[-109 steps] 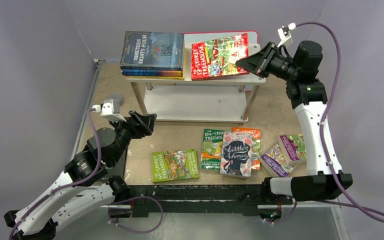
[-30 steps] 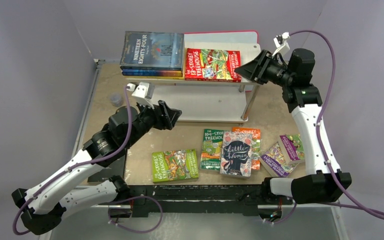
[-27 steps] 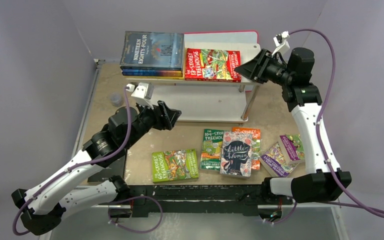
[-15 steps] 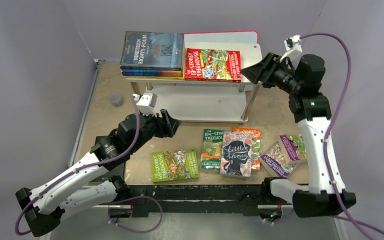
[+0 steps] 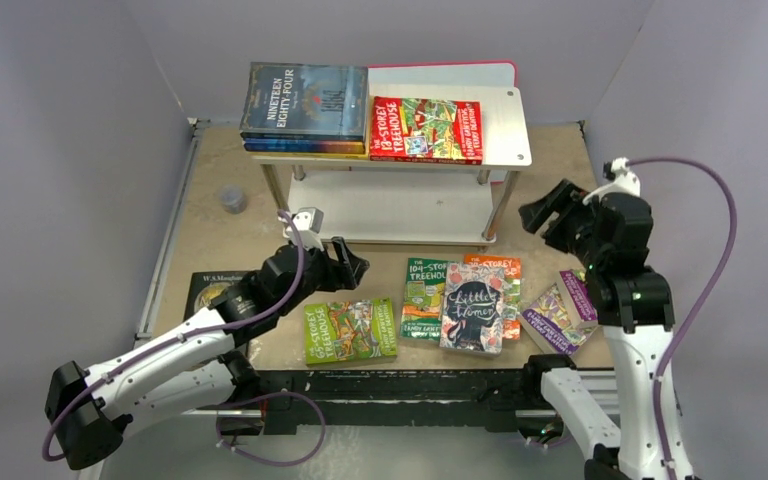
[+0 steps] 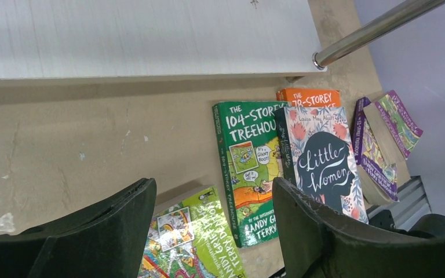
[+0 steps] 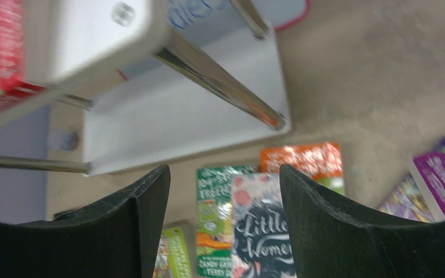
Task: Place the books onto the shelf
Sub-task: Pick up the book from the center of the board.
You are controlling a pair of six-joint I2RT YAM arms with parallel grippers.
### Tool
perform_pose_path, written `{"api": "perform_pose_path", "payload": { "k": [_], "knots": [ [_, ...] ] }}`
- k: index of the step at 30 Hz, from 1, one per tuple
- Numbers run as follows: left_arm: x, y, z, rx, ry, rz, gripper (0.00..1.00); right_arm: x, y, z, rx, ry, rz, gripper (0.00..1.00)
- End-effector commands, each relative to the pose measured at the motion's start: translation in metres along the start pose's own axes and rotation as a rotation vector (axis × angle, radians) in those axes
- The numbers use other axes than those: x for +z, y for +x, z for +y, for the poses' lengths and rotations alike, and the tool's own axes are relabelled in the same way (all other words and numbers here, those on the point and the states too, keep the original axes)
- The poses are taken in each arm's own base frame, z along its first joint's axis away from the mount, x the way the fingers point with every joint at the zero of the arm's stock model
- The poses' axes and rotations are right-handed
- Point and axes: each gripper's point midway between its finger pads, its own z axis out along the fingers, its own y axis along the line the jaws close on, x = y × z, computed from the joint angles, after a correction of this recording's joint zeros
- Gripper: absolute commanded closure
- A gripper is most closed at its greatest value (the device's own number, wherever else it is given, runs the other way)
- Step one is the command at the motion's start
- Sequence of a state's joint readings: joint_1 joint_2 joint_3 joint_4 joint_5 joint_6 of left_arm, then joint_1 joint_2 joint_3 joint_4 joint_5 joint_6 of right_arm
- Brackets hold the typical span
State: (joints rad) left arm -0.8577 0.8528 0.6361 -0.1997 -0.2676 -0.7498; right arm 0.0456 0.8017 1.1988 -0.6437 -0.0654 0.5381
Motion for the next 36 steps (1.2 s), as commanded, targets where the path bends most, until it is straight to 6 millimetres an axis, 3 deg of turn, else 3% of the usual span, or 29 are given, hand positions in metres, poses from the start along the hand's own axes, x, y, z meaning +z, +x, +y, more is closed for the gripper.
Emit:
{"api": "perform_pose_path", "payload": {
  "k": [1,3,7,14,19,24,27,30,32,34,36],
  "knots": [
    [0.006,-0.015,-0.022,-0.088,0.121,-0.099,0.26,-0.003,0.05,-0.066,0.024,0.274,0.091,0.27],
    [0.01,-0.015,-0.024,-0.108,0.144,-0.124,0.25,0.007,0.072,-0.081,0.055,0.317,0.131,0.22],
    [0.021,-0.006,-0.026,-0.142,0.176,-0.127,0.25,0.037,0.116,-0.09,0.134,0.302,0.238,0.12],
    [0.038,0.006,-0.032,-0.242,0.238,-0.138,0.26,0.074,0.195,-0.105,0.243,0.257,0.414,0.11],
    [0.05,0.009,-0.025,-0.285,0.198,-0.15,0.27,0.084,0.221,-0.107,0.231,0.194,0.477,0.11],
    [0.067,0.021,-0.01,-0.283,0.088,-0.107,0.28,0.087,0.224,-0.114,0.185,0.208,0.479,0.15],
    [0.069,0.022,0.001,-0.281,0.006,-0.098,0.29,0.084,0.208,-0.124,0.131,0.262,0.415,0.15],
    [0.063,0.018,0.02,-0.264,-0.111,-0.104,0.29,0.081,0.186,-0.12,0.095,0.255,0.342,0.16],
    [0.05,0.024,0.051,-0.234,-0.277,-0.084,0.3,0.078,0.172,-0.111,0.08,0.229,0.305,0.19],
    [0.022,0.029,0.101,-0.21,-0.562,-0.063,0.27,0.074,0.165,-0.103,0.052,0.214,0.289,0.21],
    [-0.001,0.03,0.124,-0.164,-0.685,-0.015,0.25,0.071,0.164,-0.094,0.022,0.203,0.284,0.22]
  ]
}}
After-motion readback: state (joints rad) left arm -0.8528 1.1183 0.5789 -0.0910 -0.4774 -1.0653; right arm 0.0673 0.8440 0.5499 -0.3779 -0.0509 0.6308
